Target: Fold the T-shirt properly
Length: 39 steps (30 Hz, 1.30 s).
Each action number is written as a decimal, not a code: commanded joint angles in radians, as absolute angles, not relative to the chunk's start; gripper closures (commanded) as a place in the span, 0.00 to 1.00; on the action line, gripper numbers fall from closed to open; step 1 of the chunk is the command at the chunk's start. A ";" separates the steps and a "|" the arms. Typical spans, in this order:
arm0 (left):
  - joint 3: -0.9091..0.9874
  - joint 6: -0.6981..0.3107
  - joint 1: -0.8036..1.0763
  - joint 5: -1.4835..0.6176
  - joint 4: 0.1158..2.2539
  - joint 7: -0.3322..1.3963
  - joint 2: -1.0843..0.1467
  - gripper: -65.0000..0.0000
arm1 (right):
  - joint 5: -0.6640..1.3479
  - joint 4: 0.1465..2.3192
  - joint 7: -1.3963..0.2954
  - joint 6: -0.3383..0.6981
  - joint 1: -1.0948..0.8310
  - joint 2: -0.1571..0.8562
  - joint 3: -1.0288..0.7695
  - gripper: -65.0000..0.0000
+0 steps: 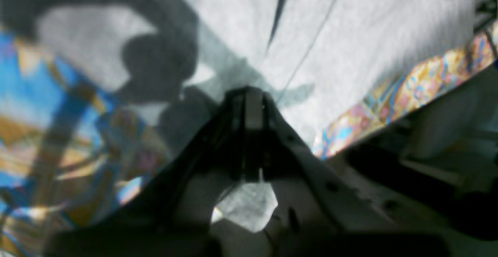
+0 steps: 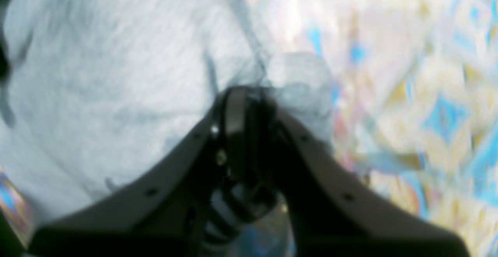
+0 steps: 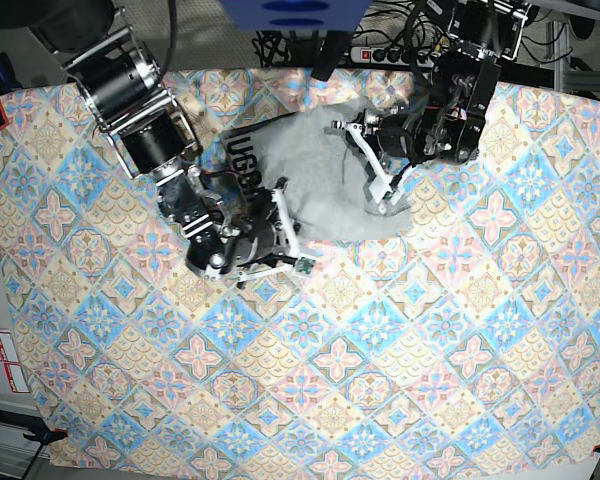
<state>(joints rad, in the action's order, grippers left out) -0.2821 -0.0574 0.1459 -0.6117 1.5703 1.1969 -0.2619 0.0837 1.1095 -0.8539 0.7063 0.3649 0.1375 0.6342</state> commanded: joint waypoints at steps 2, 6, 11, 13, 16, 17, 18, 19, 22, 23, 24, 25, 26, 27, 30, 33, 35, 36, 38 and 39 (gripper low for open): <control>-0.302 -0.053 0.113 -0.564 1.581 1.159 -0.266 1.00 | 0.042 1.138 -0.895 0.698 0.357 0.185 0.619 0.91; -0.308 -0.053 0.065 -0.516 1.563 1.145 -0.266 1.00 | 0.044 1.228 -0.895 0.698 0.298 0.271 0.619 0.91; -0.305 -0.053 -0.042 -0.489 1.463 1.139 -0.263 1.00 | 0.044 1.330 -0.897 0.698 0.223 0.355 0.616 0.91; -0.302 -0.047 -0.070 -0.463 1.446 1.095 -0.242 1.00 | 0.044 1.368 -0.897 0.698 0.182 0.374 0.588 0.91; -0.305 -0.047 -0.085 -0.409 1.445 0.990 -0.223 1.00 | 0.044 1.434 -0.897 0.698 0.114 0.381 0.521 0.91; -0.303 -0.047 -0.090 -0.395 1.445 0.963 -0.208 1.00 | 0.044 1.457 -0.901 0.698 0.093 0.381 0.506 0.91; -0.302 -0.045 -0.091 -0.383 1.445 0.941 -0.197 1.00 | 0.044 1.480 -0.911 0.698 0.074 0.381 0.489 0.91; -0.300 -0.045 -0.094 -0.369 1.445 0.920 -0.186 1.00 | 0.044 1.506 -0.915 0.698 0.059 0.381 0.473 0.91; -0.298 -0.045 -0.093 -0.340 1.449 0.886 -0.159 1.00 | 0.044 1.601 -0.908 0.698 0.021 0.381 0.426 0.91; -0.298 -0.045 -0.090 -0.341 1.461 0.886 -0.156 1.00 | 0.044 1.630 -0.908 0.698 0.012 0.381 0.403 0.91; -0.298 -0.045 -0.087 -0.341 1.483 0.886 -0.156 1.00 | 0.044 1.664 -0.908 0.698 0.001 0.381 0.375 0.91; -0.291 -0.045 -0.068 -0.344 1.509 0.888 -0.154 1.00 | 0.045 1.699 -0.911 0.698 -0.018 0.380 0.349 0.91; -0.269 -0.045 -0.035 -0.341 1.543 0.888 -0.156 1.00 | 0.045 1.733 -0.912 0.698 -0.035 0.380 0.329 0.91; -0.236 -0.045 -0.002 -0.340 1.583 0.886 -0.156 1.00 | 0.047 1.768 -0.914 0.698 -0.047 0.378 0.320 0.91; -0.117 -0.045 0.096 -0.344 1.695 0.886 -0.156 1.00 | 0.142 1.848 -0.917 0.698 -0.065 0.377 0.337 0.91; -0.012 -0.048 0.186 -0.344 1.778 0.888 -0.157 1.00 | 0.285 1.857 -0.918 0.698 -0.068 0.377 0.392 0.91; 0.039 -0.050 0.239 -0.344 1.817 0.888 -0.157 1.00 | 0.346 1.853 -0.918 0.698 -0.061 0.377 0.443 0.91; 0.067 -0.051 0.266 -0.344 1.840 0.888 -0.157 1.00 | 0.369 1.853 -0.918 0.698 -0.061 0.377 0.473 0.91; 0.102 -0.051 0.306 -0.344 1.871 0.888 -0.157 1.00 | 0.390 1.853 -0.918 0.698 -0.048 0.374 0.527 0.91; 0.108 -0.051 0.321 -0.344 1.880 0.888 -0.157 1.00 | 0.394 1.853 -0.918 0.698 -0.035 0.367 0.559 0.91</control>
